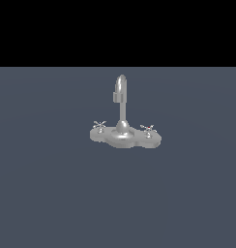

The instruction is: Turn on the faucet by rotating a designated handle.

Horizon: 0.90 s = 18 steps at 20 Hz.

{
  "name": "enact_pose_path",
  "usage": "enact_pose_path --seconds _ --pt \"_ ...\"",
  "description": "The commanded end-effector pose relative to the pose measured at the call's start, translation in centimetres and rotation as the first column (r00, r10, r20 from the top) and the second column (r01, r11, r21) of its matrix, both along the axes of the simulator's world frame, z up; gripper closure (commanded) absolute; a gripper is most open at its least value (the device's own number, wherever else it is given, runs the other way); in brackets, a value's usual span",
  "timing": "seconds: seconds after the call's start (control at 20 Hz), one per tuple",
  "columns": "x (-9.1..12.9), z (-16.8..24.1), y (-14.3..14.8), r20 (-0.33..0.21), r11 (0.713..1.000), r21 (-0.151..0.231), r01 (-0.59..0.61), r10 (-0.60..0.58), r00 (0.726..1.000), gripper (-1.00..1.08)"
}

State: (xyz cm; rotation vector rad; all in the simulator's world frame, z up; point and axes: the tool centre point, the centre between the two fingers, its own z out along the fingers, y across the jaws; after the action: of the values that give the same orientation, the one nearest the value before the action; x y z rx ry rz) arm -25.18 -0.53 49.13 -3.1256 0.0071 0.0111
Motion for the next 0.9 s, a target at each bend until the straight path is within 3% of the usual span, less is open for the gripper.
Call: enact_pose_path --seconds 0.0,0.05,0.1,0.15,0.2,0.25,0.3,0.35,0.4,0.45,0.5,0.55,0.6,0.65,0.7,0.75,0.8,0.85 --pt "0.1 -1.4 1.5 -0.032 1.0 0.006 -0.03 0.03 0.999 0.47" --pt "-0.3 -2.4 0.4 -0.056 1.0 0.008 0.0 0.0 0.998 0.33" --pt "-0.2 -5.0 0.4 -0.127 0.999 0.015 0.033 -0.031 0.991 0.36" --pt "-0.3 -5.3 -0.3 -0.134 0.998 0.043 0.053 -0.047 0.99 0.31" --pt "0.5 -6.3 1.3 -0.149 0.999 0.033 0.0 0.005 0.989 0.29" --pt "0.5 -6.7 -0.8 -0.169 0.998 0.034 0.052 -0.046 0.984 0.23" --pt "0.9 -8.6 1.5 -0.202 0.999 -0.017 -0.027 0.023 0.979 0.22" --pt "0.9 -8.6 1.5 -0.203 0.999 -0.018 -0.029 0.024 0.979 0.22" --pt "1.0 -10.1 -1.1 -0.22 0.999 -0.006 0.047 -0.047 0.974 0.36" --pt "1.5 -11.2 2.0 -0.234 0.999 -0.037 -0.039 0.029 0.972 0.56" --pt "1.7 -13.3 -0.5 -0.258 0.999 -0.019 0.029 -0.032 0.966 0.72" --pt "2.5 -13.8 1.8 -0.251 0.997 -0.044 -0.068 0.054 0.966 0.7" --pt "2.5 -13.7 1.8 -0.251 0.997 -0.044 -0.069 0.055 0.966 0.7" --pt "3.0 -15.4 0.5 -0.269 0.999 -0.018 -0.035 0.029 0.963 0.76" --pt "4.3 -16.2 1.0 -0.259 1.0 -0.017 -0.012 0.007 0.966 0.86" --pt "4.2 -17.8 2.8 -0.281 0.994 -0.03 -0.106 0.093 0.955 0.83" --pt "4.8 -19.5 2.3 -0.283 0.995 0.007 -0.098 0.096 0.954 0.83" --pt "5.1 -21.0 1.4 -0.292 0.998 0.007 -0.065 0.065 0.954 0.82"
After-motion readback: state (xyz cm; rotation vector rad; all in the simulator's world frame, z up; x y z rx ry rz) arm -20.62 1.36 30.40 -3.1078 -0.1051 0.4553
